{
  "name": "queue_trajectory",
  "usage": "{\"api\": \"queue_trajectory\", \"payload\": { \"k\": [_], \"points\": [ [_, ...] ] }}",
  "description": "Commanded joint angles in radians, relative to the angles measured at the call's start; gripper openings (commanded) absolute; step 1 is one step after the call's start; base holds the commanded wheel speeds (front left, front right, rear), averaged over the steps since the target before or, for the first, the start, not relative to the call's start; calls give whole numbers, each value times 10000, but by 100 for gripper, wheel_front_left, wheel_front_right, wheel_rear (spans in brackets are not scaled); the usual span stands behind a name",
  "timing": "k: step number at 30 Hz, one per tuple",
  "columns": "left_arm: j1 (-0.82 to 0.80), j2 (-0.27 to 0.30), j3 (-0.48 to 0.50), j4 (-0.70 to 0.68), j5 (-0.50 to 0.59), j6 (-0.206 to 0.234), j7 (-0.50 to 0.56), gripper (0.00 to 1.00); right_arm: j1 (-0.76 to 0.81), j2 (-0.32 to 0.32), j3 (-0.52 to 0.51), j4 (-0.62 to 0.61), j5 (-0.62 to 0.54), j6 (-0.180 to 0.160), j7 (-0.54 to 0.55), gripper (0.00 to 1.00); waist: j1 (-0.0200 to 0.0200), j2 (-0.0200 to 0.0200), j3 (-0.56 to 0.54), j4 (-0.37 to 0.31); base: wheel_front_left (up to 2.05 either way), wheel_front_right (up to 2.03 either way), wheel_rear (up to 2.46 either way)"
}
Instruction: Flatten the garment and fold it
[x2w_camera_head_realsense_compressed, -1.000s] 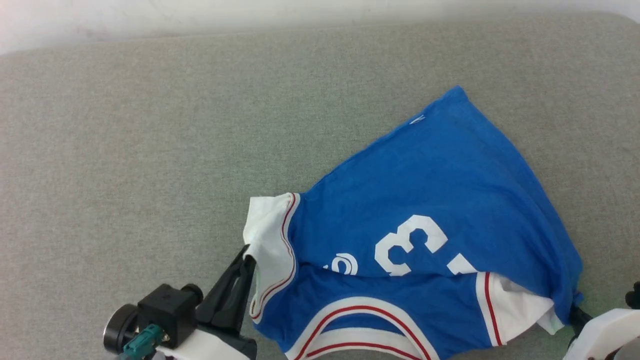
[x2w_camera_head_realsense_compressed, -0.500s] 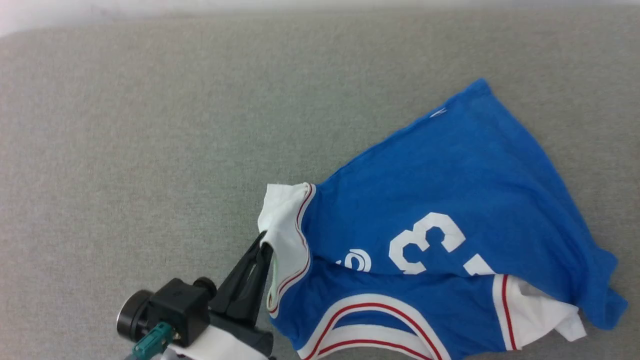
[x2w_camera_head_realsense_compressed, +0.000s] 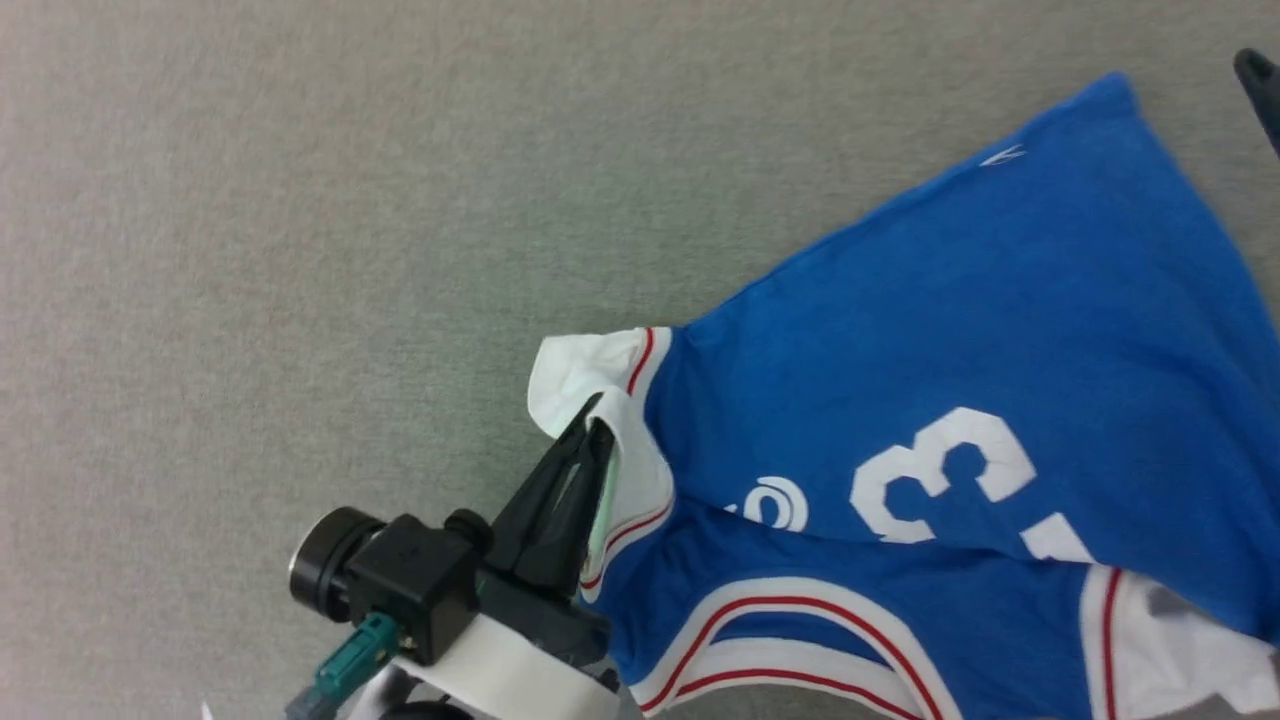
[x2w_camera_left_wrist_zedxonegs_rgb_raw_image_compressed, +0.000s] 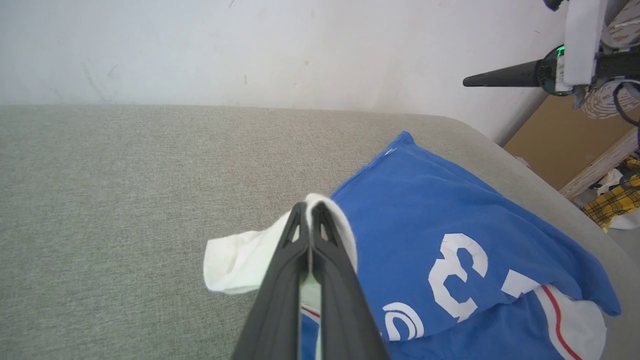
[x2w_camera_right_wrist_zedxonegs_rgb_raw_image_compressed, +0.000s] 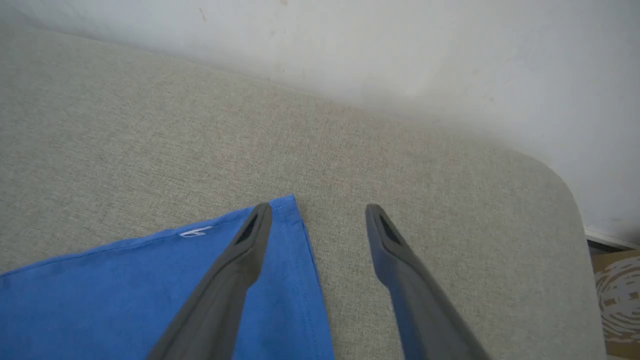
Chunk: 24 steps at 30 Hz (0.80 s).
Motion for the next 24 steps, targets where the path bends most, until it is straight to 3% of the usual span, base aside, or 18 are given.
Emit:
{"api": "queue_trajectory", "payload": {
  "k": [1, 5, 15, 16, 17, 18, 19, 24],
  "points": [
    [-189, -85, -82, 58, 112, -81, -82, 0, -234, -137, 184, 356, -117, -13, 74, 100, -4, 0, 738, 719, 0, 0, 0],
    [-353, -275, -252, 232, 123, -139, -217, 0, -441, -389, 548, 1289, -78, -13, 256, 100, -4, 0, 1049, 1041, 0, 0, 0],
    [-589, -380, -335, 462, 122, -204, -384, 0, -381, -908, 1054, 2146, 37, -13, 163, 100, -4, 0, 1346, 1263, 0, 0, 0],
    [-614, -379, -340, 477, 121, -209, -380, 0, -363, -938, 1116, 2222, 73, -13, 197, 94, -4, 0, 1349, 1258, 0, 0, 0],
    [-634, -378, -346, 492, 118, -216, -372, 0, -349, -963, 1181, 2278, 111, -13, 216, 55, -4, 0, 1346, 1250, 0, 0, 0],
    [-650, -376, -352, 506, 112, -221, -364, 0, -344, -981, 1234, 2326, 139, -13, 205, 8, -4, 0, 1337, 1236, 0, 0, 0],
    [-661, -373, -350, 525, 103, -221, -358, 0, -327, -989, 1277, 2406, 151, -13, 229, 0, -4, 0, 1308, 1210, 0, 0, 0],
    [-649, -250, -240, 613, 29, -223, -354, 0, -352, -781, 1294, 2530, 142, -13, -213, 0, -4, 0, 900, 933, 0, 0, 0]
  ]
}}
